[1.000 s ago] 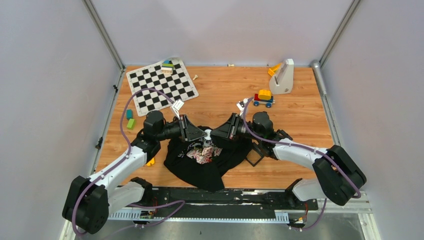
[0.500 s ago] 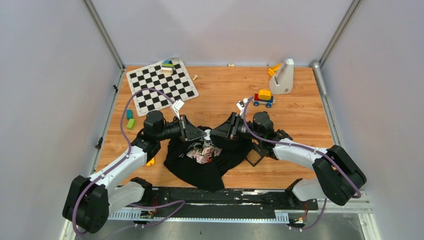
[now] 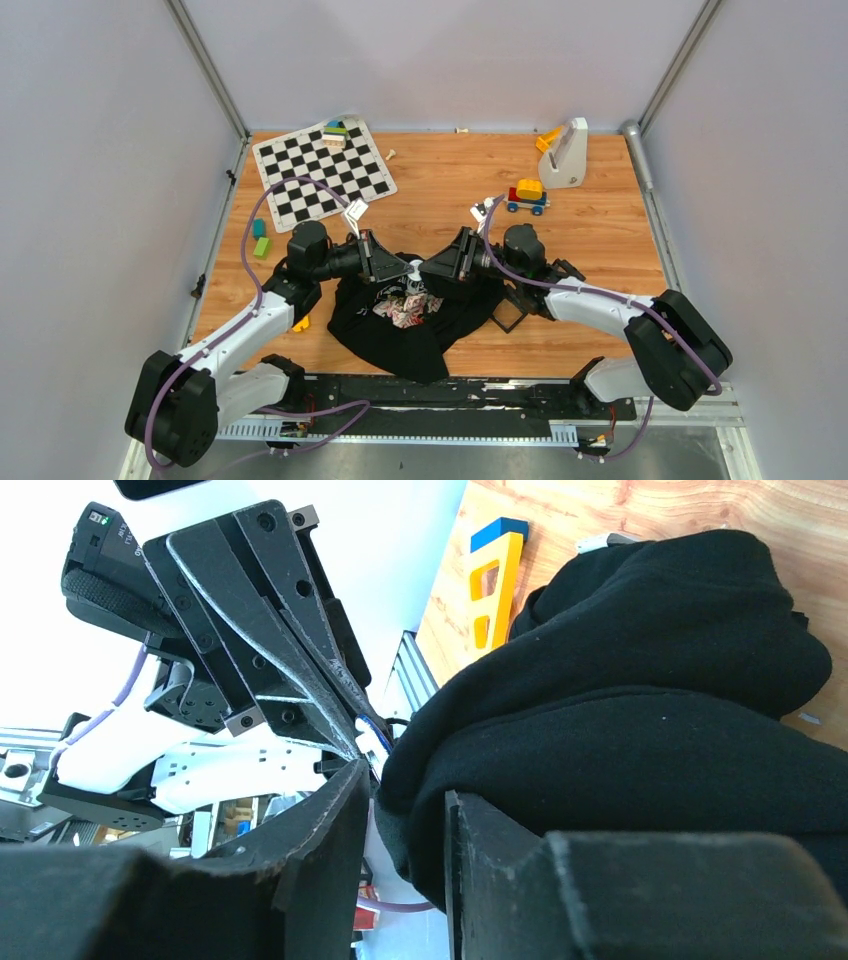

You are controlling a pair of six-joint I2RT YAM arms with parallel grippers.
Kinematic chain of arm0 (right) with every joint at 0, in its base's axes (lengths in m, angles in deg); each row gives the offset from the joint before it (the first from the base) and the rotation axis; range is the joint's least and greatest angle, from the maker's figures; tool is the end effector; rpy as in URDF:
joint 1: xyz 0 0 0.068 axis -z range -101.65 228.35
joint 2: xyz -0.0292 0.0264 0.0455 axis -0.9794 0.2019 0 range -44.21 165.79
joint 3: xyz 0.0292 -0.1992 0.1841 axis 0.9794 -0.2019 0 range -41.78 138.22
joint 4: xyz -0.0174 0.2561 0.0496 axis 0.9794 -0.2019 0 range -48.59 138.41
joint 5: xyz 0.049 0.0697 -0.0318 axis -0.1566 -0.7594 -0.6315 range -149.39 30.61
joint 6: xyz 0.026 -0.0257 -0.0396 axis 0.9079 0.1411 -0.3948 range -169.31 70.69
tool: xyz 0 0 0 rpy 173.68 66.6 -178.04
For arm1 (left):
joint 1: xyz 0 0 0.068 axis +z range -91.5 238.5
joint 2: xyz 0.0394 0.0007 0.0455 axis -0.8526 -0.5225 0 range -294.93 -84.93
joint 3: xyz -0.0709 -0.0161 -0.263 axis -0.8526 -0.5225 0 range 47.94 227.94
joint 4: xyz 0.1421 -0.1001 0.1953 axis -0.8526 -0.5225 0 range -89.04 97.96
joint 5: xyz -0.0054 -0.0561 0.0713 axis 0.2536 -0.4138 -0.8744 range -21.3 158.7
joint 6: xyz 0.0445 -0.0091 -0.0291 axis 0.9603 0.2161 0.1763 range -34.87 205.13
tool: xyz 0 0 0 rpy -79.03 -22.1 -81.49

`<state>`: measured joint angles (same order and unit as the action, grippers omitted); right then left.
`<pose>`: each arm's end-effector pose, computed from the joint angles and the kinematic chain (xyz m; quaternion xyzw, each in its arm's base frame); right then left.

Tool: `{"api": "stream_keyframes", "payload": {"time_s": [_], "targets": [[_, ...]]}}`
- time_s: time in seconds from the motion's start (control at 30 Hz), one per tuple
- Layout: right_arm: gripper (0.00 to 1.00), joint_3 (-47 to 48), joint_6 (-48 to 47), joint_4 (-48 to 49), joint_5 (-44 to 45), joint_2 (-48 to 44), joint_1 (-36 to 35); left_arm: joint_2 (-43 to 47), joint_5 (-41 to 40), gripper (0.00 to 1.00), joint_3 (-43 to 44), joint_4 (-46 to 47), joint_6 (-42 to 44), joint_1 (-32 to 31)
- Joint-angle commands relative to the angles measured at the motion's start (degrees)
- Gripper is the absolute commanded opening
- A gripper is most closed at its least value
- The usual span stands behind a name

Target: Remove the brooch from the garment

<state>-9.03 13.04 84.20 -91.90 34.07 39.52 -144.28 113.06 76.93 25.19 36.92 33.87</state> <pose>0.2088 0.1926 0.2217 -0.0270 0.7553 0.6140 0.2275 0.1931 -0.1160 0.2460 0.0815 0.7580 -0.5797 0.2877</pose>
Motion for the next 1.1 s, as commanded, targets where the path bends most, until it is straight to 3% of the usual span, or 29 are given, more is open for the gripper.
{"api": "stream_keyframes", "payload": {"time_s": [0.0, 0.13, 0.4, 1.07], "targets": [[0.34, 2.46, -1.52, 2.45, -1.21, -0.28, -1.44, -0.37, 0.44, 0.00, 1.86, 3.66, -1.19, -0.08], [0.34, 3.02, -2.06, 1.06, -0.65, -0.22, -1.83, -0.75, 0.64, 0.00, 1.93, 4.28, -1.54, -0.08], [0.22, 3.15, -2.35, 0.11, -0.14, -0.21, -1.86, -0.41, 1.15, 0.00, 1.86, 4.97, -1.82, -0.08], [0.19, 9.18, -6.86, -10.39, -0.11, 4.38, -3.60, -0.31, 2.27, 0.00, 3.41, 2.85, -0.36, -0.08]]}}
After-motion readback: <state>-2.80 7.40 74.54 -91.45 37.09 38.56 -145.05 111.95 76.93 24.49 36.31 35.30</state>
